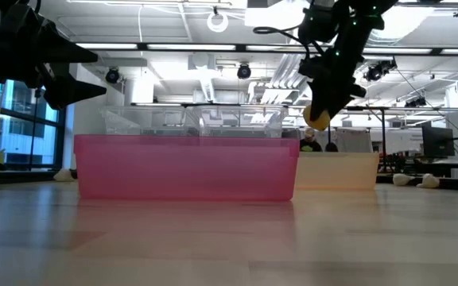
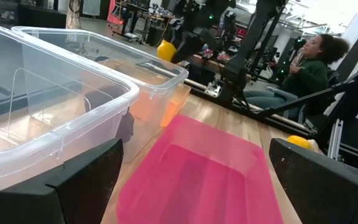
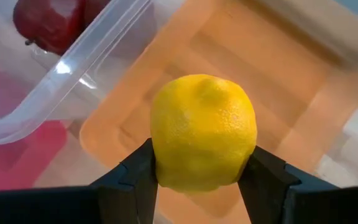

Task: Sort produce into baskets
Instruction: Put the yellow lemon into the orange bin

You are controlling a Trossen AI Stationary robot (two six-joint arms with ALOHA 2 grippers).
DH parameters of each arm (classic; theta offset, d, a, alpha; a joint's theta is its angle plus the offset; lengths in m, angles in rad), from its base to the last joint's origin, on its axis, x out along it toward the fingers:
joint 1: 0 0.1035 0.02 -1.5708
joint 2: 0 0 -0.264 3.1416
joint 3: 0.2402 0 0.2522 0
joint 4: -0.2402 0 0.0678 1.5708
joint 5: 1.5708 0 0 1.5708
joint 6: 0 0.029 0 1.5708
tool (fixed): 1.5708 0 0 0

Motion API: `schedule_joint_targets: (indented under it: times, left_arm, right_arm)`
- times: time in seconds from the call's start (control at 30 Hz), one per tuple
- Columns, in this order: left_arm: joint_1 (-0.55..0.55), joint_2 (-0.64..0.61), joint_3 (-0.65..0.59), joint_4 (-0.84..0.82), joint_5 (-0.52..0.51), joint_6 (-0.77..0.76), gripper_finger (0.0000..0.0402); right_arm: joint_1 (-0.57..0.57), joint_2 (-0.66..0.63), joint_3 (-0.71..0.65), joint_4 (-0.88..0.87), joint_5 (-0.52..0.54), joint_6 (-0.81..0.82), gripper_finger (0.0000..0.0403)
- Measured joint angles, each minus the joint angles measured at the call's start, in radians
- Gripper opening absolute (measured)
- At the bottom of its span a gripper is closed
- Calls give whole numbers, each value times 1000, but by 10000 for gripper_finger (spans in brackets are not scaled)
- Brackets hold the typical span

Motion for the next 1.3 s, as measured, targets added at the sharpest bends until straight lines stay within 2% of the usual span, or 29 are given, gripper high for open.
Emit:
schedule_joint_targets:
  times: [0.37,0.5,0.6,0.83,0.9,1.1,1.2,1.3]
  left_arm:
    - [0,0,0,0,0,0,390]
    - [0,0,0,0,0,0,390]
    - [0,0,0,0,0,0,390]
    - [0,0,0,0,0,0,390]
    - [0,0,0,0,0,0,390]
    - [0,0,0,0,0,0,390]
    - [0,0,0,0,0,0,390]
    - [0,0,0,0,0,0,390]
  right_arm:
    - [-44,0,0,-8,-2,-34,170]
    - [-52,0,0,-4,-8,-32,190]
    - [-58,0,0,-5,-36,-30,231]
    - [-58,0,1,-5,-27,18,373]
    - [-59,-1,19,-26,-39,-8,392]
    - [-41,-65,100,-159,-204,-23,379]
    - [20,-141,103,-223,-280,32,379]
    - [123,-212,88,-300,-291,125,378]
